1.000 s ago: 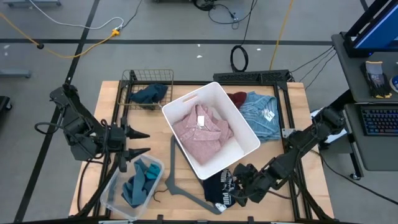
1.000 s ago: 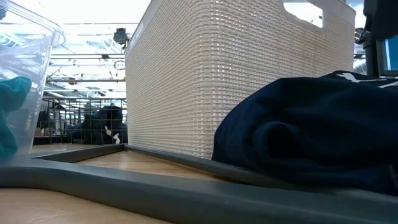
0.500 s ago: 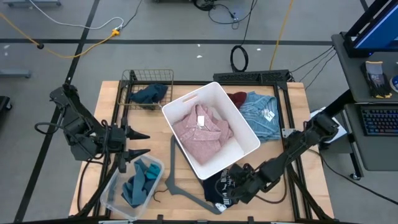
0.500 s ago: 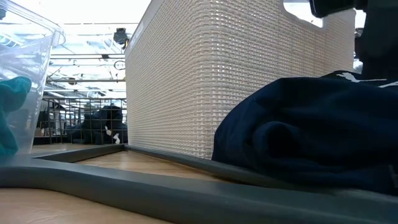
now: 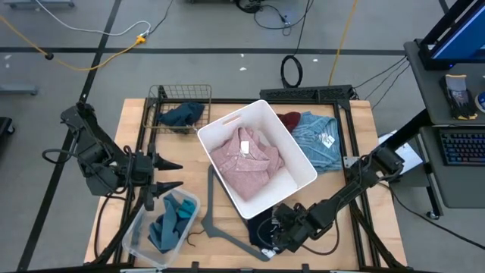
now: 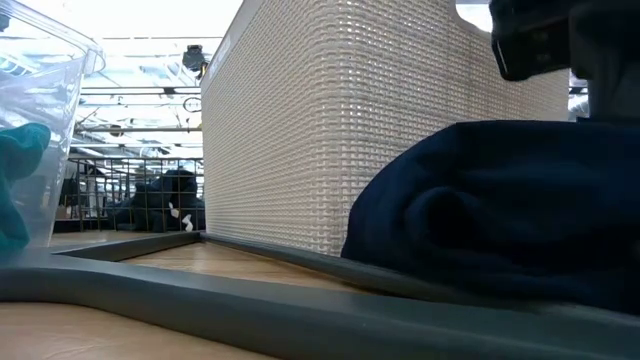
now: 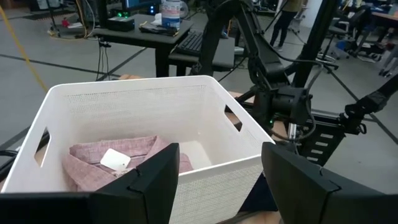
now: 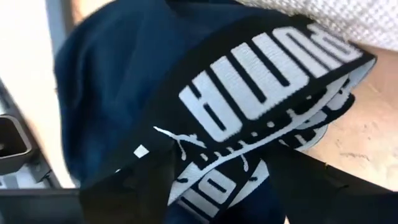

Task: Pick & Place Cloths
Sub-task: Put the blue briefs into the wire basket

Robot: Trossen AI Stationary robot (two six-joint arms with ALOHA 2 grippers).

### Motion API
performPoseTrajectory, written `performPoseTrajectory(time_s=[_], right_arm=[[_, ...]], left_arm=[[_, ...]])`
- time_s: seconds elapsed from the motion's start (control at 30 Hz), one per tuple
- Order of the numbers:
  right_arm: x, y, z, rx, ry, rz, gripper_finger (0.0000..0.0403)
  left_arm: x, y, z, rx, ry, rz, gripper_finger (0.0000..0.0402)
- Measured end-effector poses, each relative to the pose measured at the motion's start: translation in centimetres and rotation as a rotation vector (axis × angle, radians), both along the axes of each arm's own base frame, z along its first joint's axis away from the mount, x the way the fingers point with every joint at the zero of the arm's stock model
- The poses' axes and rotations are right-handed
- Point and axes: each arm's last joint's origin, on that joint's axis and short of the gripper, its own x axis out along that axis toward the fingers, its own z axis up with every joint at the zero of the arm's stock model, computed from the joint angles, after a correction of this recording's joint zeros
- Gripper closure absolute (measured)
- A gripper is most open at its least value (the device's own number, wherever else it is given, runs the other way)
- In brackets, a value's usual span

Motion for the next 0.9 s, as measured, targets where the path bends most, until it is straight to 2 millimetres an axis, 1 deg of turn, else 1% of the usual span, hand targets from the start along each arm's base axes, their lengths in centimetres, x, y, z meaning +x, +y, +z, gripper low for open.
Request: performPoseTrajectory(time_s=[0.07, 0.13, 0.37, 0.4, 0.43, 0.67, 0.83, 0.9], right_arm=[[-0.05, -0.03, -0.22, -0.001, 0.013, -0.017, 0.0189], [-0.13, -0.09, -0.23, -0.003, 0.021, -0.026, 0.0221], [-0.27, -0.14, -0.29, -0.019, 0.033, -0.012, 0.0365], [-0.29, -0.12, -0.29, -0.024, 0.032, -0.002, 0.0383], [-0.29, -0.12, -0.29, -0.028, 0.032, 0.004, 0.0392], [-0.54, -0.17, -0.13, -0.01, 0.064, 0.017, 0.0401], [-0.65, 0.07, -0.09, 0.034, 0.091, 0.05, 0.038], [-0.9, 0.25, 0.3, 0.044, 0.089, 0.074, 0.037]], left_arm=[[0.0, 0.0, 0.0, -0.001, 0.0, 0.0, 0.0169], [0.0, 0.0, 0.0, 0.0, 0.0, 0.0, 0.017], [0.0, 0.0, 0.0, -0.001, 0.0, 0.001, 0.017], [0.0, 0.0, 0.0, -0.001, 0.0, 0.0, 0.0169], [0.0, 0.0, 0.0, -0.001, 0.0, 0.001, 0.017], [0.0, 0.0, 0.0, -0.001, 0.0, 0.0, 0.017], [0.0, 0.0, 0.0, 0.002, 0.0, 0.0, 0.017], [0.0, 0.0, 0.0, 0.002, 0.0, -0.001, 0.017]])
